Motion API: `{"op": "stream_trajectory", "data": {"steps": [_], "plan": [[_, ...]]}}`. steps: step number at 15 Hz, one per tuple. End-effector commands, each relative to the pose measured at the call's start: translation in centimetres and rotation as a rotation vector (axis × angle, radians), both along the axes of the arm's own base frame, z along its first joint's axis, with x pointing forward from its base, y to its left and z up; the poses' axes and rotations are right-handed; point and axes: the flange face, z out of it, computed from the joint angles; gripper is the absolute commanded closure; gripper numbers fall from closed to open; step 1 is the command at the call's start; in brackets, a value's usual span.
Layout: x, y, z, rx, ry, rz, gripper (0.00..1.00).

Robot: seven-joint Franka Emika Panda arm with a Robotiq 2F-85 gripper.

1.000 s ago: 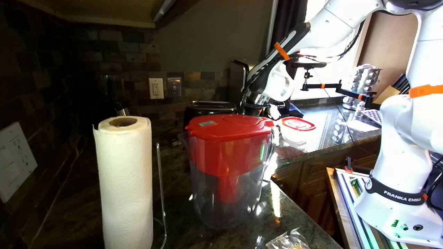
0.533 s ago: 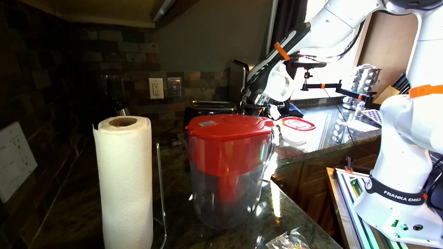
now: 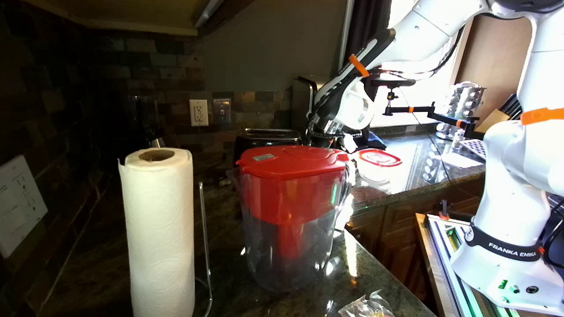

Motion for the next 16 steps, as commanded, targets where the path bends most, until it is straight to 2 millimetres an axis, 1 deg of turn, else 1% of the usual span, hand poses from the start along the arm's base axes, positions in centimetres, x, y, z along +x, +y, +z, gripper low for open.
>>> {"op": "stream_trajectory", "data": {"steps": [1, 3, 5, 7, 8, 10, 11, 16], "plan": [[0.35, 0.02, 0.1, -0.013, -0.023, -0.002, 0.83], [0.34, 0.04, 0.0, -0.016, -0.021, -0.001, 0.83], [0.34, 0.01, 0.05, -0.016, -0.022, -0.001, 0.87], [0.3, -0.09, 0.14, -0.016, -0.023, -0.002, 0.93], [0.17, -0.24, 0.08, -0.017, -0.022, -0.005, 1.0], [0.22, -0.41, 0.19, -0.018, -0.024, -0.008, 0.99], [0.21, -0.52, 0.28, -0.018, -0.027, -0.011, 1.0], [0.2, -0.55, 0.54, -0.018, -0.035, -0.014, 1.0]]}}
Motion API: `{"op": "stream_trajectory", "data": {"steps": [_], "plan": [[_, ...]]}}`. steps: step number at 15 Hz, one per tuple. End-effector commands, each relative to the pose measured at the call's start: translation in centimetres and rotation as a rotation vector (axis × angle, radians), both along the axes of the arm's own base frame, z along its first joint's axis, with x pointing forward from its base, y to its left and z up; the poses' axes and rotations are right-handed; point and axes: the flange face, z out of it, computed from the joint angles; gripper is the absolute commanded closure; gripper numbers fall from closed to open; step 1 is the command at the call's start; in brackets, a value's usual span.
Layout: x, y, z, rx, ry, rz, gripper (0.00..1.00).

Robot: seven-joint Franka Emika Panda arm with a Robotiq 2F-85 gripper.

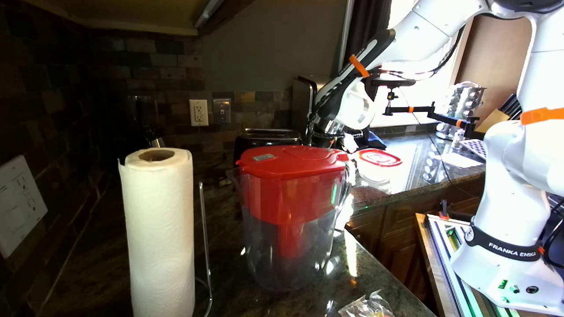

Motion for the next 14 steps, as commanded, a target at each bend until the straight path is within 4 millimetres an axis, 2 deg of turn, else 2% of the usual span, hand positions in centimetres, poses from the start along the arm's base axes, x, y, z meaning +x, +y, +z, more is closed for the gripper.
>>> {"op": "stream_trajectory", "data": {"steps": [1, 14], "plan": [[0.5, -0.3, 0.7, -0.021, -0.041, -0.011, 1.0], [0.8, -2.2, 1.8, -0.044, -0.092, -0.09, 1.0]]}}
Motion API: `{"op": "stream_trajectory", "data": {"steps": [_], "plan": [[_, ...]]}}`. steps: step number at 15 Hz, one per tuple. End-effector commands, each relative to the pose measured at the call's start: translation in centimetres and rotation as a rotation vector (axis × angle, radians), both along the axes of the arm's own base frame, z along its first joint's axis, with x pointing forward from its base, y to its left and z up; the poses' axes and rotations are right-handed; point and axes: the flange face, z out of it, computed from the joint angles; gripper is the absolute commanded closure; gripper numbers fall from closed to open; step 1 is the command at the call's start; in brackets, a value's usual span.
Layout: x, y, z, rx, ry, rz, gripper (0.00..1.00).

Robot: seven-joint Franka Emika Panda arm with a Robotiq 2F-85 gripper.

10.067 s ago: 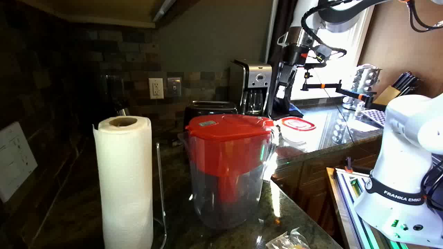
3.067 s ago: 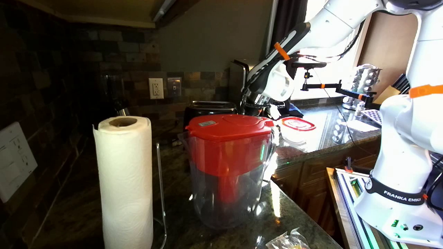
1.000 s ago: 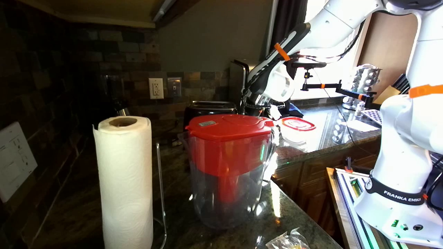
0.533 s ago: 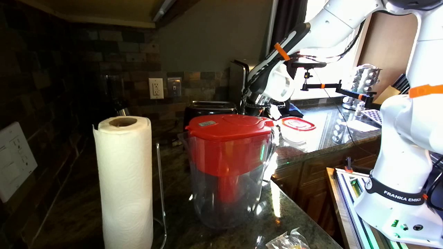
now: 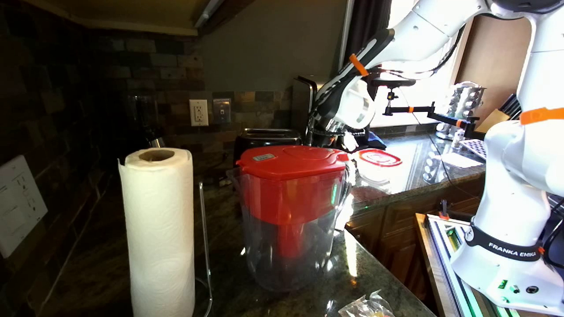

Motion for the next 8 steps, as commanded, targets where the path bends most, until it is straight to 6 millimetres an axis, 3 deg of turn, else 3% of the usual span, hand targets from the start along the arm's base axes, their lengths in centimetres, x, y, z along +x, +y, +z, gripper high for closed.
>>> {"op": "stream_trajectory", "data": {"steps": [1, 7, 8], "plan": [[1.07, -0.94, 1.39, -0.026, -0.057, -0.031, 1.0], [1.02, -1.38, 1.49, -0.025, -0.059, -0.042, 1.0], [0.92, -1.39, 1.33, -0.025, -0.051, -0.04, 0.74]]}}
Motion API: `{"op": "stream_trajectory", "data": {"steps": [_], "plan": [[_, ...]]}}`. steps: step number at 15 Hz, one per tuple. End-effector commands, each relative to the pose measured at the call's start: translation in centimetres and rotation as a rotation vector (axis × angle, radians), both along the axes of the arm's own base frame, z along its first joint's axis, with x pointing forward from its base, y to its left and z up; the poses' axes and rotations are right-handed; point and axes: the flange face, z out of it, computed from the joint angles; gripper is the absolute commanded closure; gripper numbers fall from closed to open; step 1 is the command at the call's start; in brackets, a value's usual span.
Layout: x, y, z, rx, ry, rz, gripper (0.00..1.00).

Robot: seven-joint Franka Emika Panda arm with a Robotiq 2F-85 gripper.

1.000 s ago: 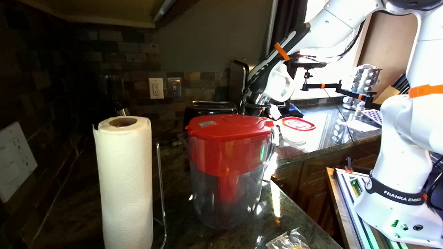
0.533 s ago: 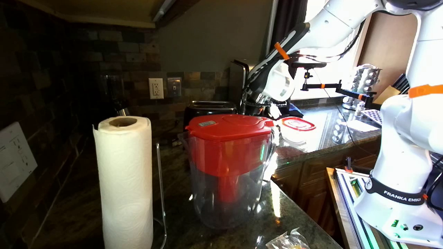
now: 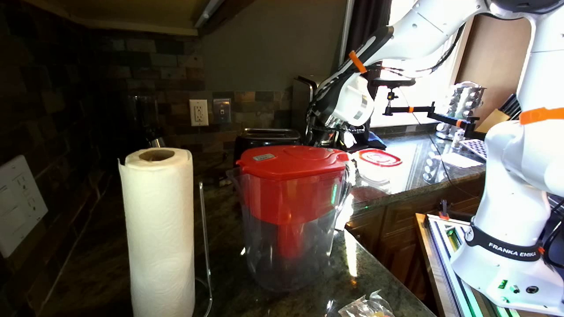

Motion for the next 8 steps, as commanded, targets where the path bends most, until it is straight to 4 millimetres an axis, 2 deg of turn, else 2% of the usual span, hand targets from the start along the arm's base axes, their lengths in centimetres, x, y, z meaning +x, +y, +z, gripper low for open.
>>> {"op": "stream_trajectory", "data": {"steps": [1, 8], "plan": [[0.34, -0.38, 0.14, -0.011, -0.008, -0.006, 0.73], [-0.51, -0.87, -0.42, -0.021, 0.044, 0.025, 0.23]]}}
